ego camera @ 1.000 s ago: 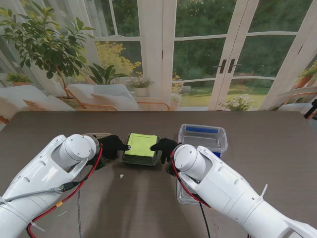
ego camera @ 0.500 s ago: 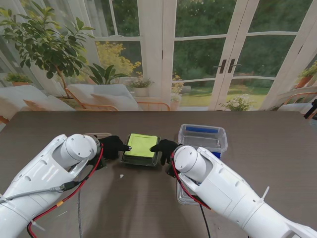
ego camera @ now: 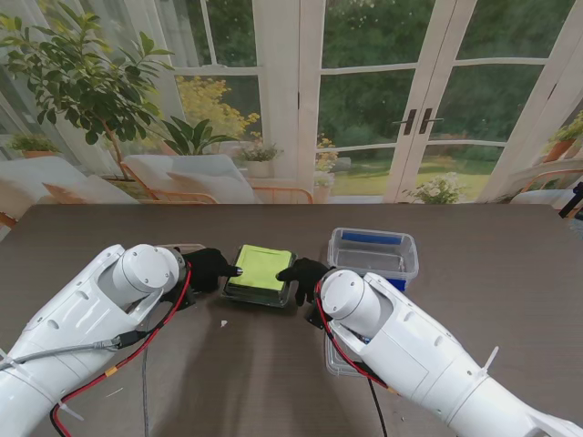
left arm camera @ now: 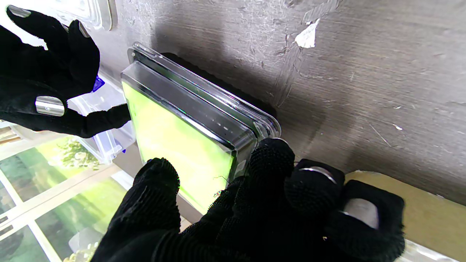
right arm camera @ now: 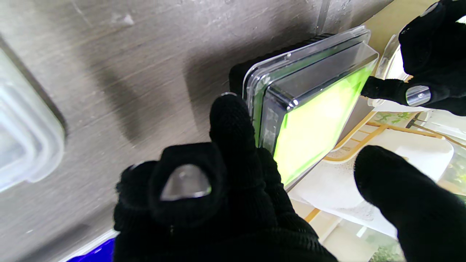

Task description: Pair container bodies with their lids

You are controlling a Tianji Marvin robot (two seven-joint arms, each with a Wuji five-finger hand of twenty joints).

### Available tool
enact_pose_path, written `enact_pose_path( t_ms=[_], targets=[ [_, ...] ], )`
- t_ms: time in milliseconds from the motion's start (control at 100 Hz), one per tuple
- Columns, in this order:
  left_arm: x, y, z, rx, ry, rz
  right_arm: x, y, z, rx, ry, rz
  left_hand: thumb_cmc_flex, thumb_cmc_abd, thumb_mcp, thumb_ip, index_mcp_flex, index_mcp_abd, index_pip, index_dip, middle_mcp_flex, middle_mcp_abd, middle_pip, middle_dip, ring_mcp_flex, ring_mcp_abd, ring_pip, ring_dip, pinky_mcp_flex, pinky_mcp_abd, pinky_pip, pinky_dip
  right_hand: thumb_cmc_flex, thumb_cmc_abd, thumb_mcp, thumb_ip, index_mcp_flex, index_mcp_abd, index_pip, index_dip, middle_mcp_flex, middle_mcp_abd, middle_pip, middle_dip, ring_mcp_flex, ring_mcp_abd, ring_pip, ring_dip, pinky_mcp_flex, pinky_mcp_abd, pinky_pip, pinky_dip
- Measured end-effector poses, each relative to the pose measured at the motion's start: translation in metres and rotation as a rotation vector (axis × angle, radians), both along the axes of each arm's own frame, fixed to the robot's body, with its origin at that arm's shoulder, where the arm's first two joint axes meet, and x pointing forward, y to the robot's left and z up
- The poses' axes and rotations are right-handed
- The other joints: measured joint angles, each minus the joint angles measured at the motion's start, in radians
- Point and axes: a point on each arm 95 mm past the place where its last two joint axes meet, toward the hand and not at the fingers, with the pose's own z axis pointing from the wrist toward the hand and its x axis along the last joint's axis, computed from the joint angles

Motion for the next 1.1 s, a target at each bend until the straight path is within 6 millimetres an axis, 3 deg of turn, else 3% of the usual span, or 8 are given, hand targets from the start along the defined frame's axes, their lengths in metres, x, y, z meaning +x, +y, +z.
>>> enact_pose_path(
  t_ms=[560, 700, 790, 900, 1100],
  targets=[
    [-0.002, 0.009, 0.008, 0.045, -0.023, 0.003, 0.003, -0.002, 0.006, 0.001, -0.036, -0.016, 0.000, 0.000, -0.021, 0.000, 0.000, -0.013, 0.000, 0.006, -0.010, 0.003, -0.024, -0.014, 0.000, 0.000, 0.000, 0.000, 0.000, 0.000, 0.000, 0.000, 0.000, 0.000, 0.000, 0.000, 0.018, -0.004, 0.000, 0.000, 0.000, 0.000, 0.000, 0.000, 0.000, 0.000, 0.000, 0.000, 0.000, 0.000, 0.000, 0.000],
    [-0.001, 0.016, 0.016, 0.032, -0.070, 0.035, 0.005, -0.005, 0.010, 0.002, -0.080, -0.041, 0.000, 0.000, -0.023, 0.000, 0.015, -0.032, 0.009, 0.011, -0.011, 0.009, -0.053, -0.027, 0.000, 0.000, 0.000, 0.000, 0.000, 0.000, 0.000, 0.000, 0.000, -0.003, 0.000, 0.000, 0.086, -0.061, -0.006, 0.000, 0.000, 0.000, 0.000, 0.000, 0.000, 0.005, -0.003, 0.000, 0.000, 0.021, 0.000, 0.000],
    [0.000, 0.017, 0.021, 0.018, -0.119, 0.038, 0.007, -0.005, 0.013, 0.005, -0.126, -0.055, 0.009, 0.000, -0.023, 0.000, 0.068, -0.046, 0.023, 0.014, -0.036, 0.019, -0.129, -0.093, 0.000, 0.000, 0.000, 0.000, 0.001, 0.000, 0.000, 0.000, 0.001, -0.018, 0.004, 0.000, 0.208, -0.114, -0.019, 0.000, -0.042, 0.001, -0.003, 0.000, 0.000, 0.032, -0.058, -0.021, -0.001, 0.057, -0.009, -0.002],
    [0.004, 0.011, 0.027, -0.036, -0.196, 0.041, 0.009, -0.001, 0.017, -0.011, -0.179, -0.036, 0.008, 0.000, 0.005, 0.000, 0.127, -0.062, 0.067, 0.037, -0.093, 0.036, -0.278, -0.222, 0.000, -0.002, 0.000, -0.001, 0.004, -0.005, 0.000, -0.012, 0.003, -0.019, 0.022, 0.000, 0.347, -0.141, -0.019, 0.001, -0.074, 0.002, -0.035, -0.014, 0.000, 0.043, -0.135, -0.064, -0.001, 0.058, -0.031, -0.002],
    [0.009, -0.004, 0.029, -0.077, -0.242, 0.010, 0.015, 0.007, 0.022, -0.012, -0.235, 0.016, -0.056, -0.031, 0.168, 0.000, 0.174, -0.084, 0.111, 0.063, -0.149, 0.039, -0.457, -0.448, 0.000, -0.006, -0.015, -0.003, 0.005, -0.017, 0.001, -0.039, 0.004, -0.031, 0.022, 0.000, 0.418, -0.172, -0.009, 0.003, -0.147, 0.004, -0.117, -0.082, 0.000, 0.061, -0.276, -0.136, -0.001, 0.058, -0.085, -0.002]
  ],
)
